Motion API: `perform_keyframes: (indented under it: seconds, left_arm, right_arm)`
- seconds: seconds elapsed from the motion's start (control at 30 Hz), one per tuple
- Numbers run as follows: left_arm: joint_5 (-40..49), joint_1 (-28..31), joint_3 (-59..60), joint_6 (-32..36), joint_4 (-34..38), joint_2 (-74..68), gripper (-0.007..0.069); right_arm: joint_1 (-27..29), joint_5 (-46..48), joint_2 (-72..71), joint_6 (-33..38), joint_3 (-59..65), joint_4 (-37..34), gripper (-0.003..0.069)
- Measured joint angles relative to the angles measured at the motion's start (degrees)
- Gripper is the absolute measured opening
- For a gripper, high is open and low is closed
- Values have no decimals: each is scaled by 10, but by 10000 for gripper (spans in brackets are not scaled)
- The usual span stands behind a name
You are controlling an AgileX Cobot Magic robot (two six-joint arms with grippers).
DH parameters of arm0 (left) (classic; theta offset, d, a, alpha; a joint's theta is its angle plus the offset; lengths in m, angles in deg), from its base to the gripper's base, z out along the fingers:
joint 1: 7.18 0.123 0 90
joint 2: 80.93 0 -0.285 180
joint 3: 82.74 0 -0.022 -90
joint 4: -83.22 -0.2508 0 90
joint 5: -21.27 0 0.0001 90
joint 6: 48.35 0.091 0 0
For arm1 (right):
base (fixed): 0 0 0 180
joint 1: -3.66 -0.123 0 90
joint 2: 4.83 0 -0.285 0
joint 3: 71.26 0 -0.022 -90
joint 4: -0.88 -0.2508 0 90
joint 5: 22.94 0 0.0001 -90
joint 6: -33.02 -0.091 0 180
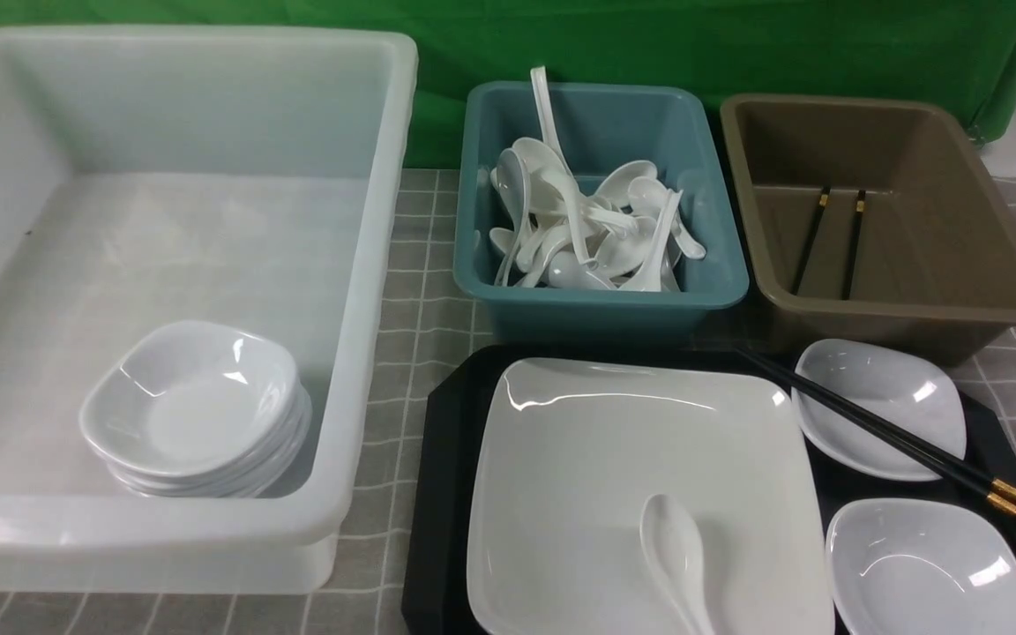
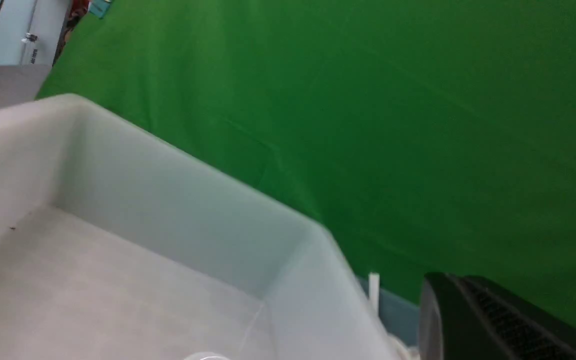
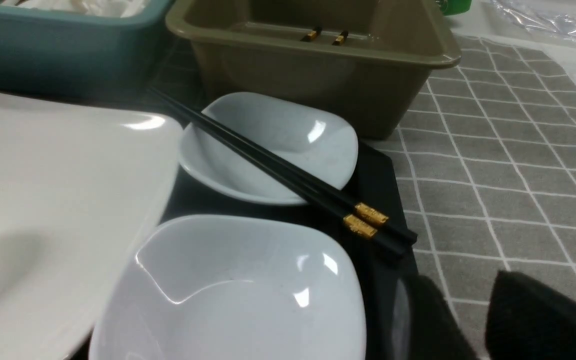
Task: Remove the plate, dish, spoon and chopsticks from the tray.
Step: Use the right arm to grab a pair of chopsticks from the plate
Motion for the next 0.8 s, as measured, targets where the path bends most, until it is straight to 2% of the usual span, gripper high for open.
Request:
perform_keyframes:
  seconds: [0.13, 0.2, 0.27, 0.3, 0.4, 0.47, 0.6, 0.73, 0.8]
  left_arm:
    - [112, -35, -100, 136, 3, -108, 21]
    - [165, -67, -145, 186, 32, -178, 21]
    - [184, -92, -166, 205, 47, -218, 21]
    - [189, -133, -189, 227, 59, -273, 21]
    - [172, -179, -207, 250, 63, -331, 21]
    - [128, -231, -217, 262, 72, -382, 21]
    - [78, -275, -218, 266, 102, -421, 21]
    - [80, -292, -218, 266, 115, -426, 21]
    - [104, -294, -218, 266, 115, -419, 21]
  right_arm:
    - [0, 0, 0, 0, 0, 0, 239]
    - [0, 0, 0, 0, 0, 0, 239]
    - [0, 0, 0, 0, 0, 0, 239]
    - [0, 0, 0, 0, 0, 0, 239]
    - [0, 0, 0, 0, 0, 0, 239]
    - [0, 0, 0, 0, 0, 0, 239]
    - [0, -1, 0, 0, 0, 0, 239]
    - [0, -3, 0, -2, 0, 0, 239]
    - [0, -24, 0, -54, 0, -29, 239]
